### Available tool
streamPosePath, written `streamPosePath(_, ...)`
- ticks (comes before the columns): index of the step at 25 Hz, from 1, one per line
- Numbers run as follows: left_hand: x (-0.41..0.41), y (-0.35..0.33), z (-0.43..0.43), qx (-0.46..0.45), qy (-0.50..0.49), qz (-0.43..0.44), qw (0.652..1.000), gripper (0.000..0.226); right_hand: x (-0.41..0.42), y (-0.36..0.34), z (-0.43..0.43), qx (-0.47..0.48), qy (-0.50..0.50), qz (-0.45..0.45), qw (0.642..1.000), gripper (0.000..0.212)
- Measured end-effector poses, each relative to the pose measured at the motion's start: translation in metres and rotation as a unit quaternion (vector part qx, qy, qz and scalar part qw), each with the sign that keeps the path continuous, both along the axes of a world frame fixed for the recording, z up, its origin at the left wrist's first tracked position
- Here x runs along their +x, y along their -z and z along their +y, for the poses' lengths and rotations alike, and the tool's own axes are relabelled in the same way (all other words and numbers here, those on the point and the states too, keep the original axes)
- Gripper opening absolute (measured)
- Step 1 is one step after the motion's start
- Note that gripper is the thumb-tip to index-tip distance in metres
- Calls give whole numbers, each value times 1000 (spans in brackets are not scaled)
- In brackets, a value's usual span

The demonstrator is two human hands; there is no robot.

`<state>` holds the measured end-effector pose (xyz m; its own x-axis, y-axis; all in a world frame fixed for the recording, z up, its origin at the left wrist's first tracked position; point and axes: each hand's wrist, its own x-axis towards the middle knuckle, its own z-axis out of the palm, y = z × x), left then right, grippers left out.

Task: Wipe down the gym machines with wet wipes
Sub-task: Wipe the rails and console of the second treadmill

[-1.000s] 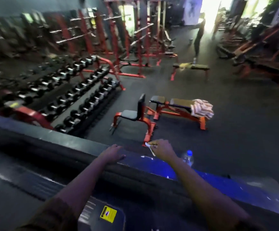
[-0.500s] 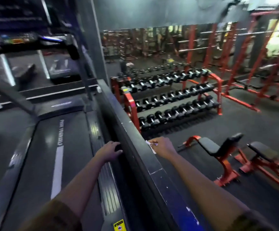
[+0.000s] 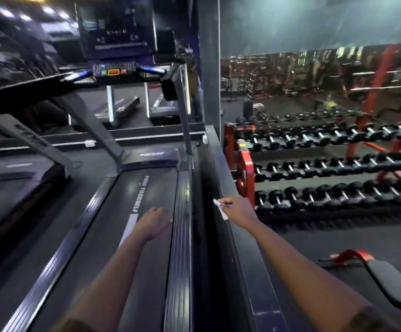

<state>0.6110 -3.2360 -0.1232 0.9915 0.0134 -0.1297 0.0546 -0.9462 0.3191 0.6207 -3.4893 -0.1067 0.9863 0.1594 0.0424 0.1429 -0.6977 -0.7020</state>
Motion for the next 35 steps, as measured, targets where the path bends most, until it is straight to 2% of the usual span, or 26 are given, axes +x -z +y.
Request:
streamPosePath(8, 195, -54, 53, -91, -33, -115, 989, 62, 237, -57, 70, 139, 7, -62, 988, 27)
streamPosePath(13, 277, -74, 69, -134, -51, -165, 976, 52, 330, -81, 98, 214, 21, -103, 971, 27)
streamPosePath(15, 297, -73, 73, -178, -69, -174, 966, 51, 363, -89, 108, 255, 20, -132, 958, 28)
streamPosePath(17, 317, -74, 76, -272, -104, -195, 937, 51, 397, -98, 121, 287, 6, -171, 942, 29)
streamPosePath(21, 367, -106, 57, -460, -133, -260, 838, 40, 450, -116, 137, 310, 32, -312, 897, 29)
streamPosePath(23, 392, -127, 40, -500, -134, -295, 803, 44, 469, -118, 144, 358, 11, -353, 864, 34)
streamPosePath(25, 419, -142, 27, -515, -148, -330, 777, 59, 490, -122, 151, 378, -18, -402, 833, 35)
streamPosePath(27, 445, -155, 20, -522, -152, -362, 757, 64, 506, -131, 158, 372, -55, -448, 811, 32)
streamPosePath(30, 471, -169, 14, -522, -140, -383, 749, 65, 522, -143, 167, 328, -175, -492, 787, 34)
streamPosePath(32, 478, -175, 10, -525, -139, -398, 740, 56, 535, -147, 170, 306, -244, -500, 773, 33)
streamPosePath(35, 483, -176, 9, -529, -145, -402, 733, 46, 565, -154, 173, 293, -269, -504, 767, 36)
